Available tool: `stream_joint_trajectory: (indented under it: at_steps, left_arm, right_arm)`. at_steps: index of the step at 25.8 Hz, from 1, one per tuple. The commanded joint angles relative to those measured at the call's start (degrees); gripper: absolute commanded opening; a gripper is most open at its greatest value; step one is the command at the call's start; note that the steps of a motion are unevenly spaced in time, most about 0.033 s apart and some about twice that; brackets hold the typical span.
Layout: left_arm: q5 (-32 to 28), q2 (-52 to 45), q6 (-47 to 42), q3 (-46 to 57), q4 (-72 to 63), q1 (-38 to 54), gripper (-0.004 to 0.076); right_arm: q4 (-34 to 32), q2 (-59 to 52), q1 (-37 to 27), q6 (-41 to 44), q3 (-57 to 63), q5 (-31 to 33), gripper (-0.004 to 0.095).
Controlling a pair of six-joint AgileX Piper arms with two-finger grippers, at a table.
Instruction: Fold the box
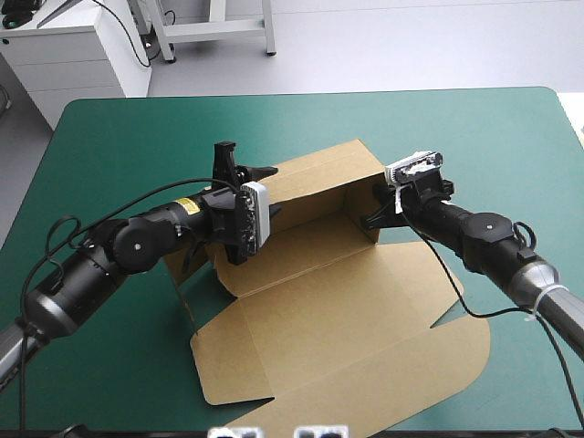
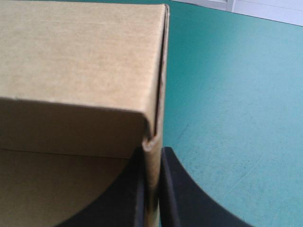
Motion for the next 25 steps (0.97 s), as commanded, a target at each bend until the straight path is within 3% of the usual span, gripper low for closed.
stream_joint_trajectory:
  at_steps: [1,8,12,15,16,17,18,22,23,24,25]
  left_arm:
    - [2.7,-4.3,-1.1,-1.7,-0.9,-0.2,0.0460]
    - [12.0,-6.6,-2.1,-1.7,-0.9,-3.2,0.0460]
    - [8.1,-7.9,-2.4,-1.7,-0.9,-9.4,0.0433]
    - [1.7,-9.0,-7.2,-1.8,-0.9,-13.5,0.0271]
    - [1.5,-9.3,-8.0,-2.0,-0.8,-14.0,0.0169]
    - [1.9,-9.4,-10.5,-2.4,-0.8,-13.9,-0.0006]
    - [2.2,-9.4,-12.4,-2.9,-0.6,-13.8,0.0011]
    - [6.2,-7.7,-30.2,-6.7,12.6,-11.4,0.0017]
    - [11.9,-5.9,-42.5,-10.6,21.2,-8.3,0.0017]
    - [15.1,-5.1,-47.3,-12.4,24.5,-6.4,0.0017]
    - [21.4,-3.1,-58.5,-16.9,31.0,-2.1,0.0017]
  right_arm:
    - [0.5,-1.7,-0.1,0.8,-2.0,-0.7,-0.0018]
    - [0.5,-1.7,-0.1,1.9,-2.0,-2.2,-0.0018]
    - [0.5,-1.7,-0.1,1.9,-2.0,-2.2,-0.0018]
    - [0.4,-1.7,-0.1,1.9,-2.0,-1.9,-0.0018]
    - [0.4,-1.7,-0.1,1.9,-2.0,-1.9,-0.0018]
    - [0.0,-1.7,-0.1,1.9,-2.0,-1.9,-0.0018]
    - [-0.5,-1.7,-0.1,1.9,-2.0,-1.9,-0.0018]
    - [-1.4,-1.7,-0.1,1.9,-2.0,-1.9,-0.0018]
    - [-1.5,-1.7,-0.1,1.9,-2.0,-1.9,-0.0018]
    - [-1.6,-1.7,-0.1,1.9,-2.0,-1.9,-0.0018]
    - [-1.8,-1.7,-0.1,1.9,-2.0,-1.9,-0.0018]
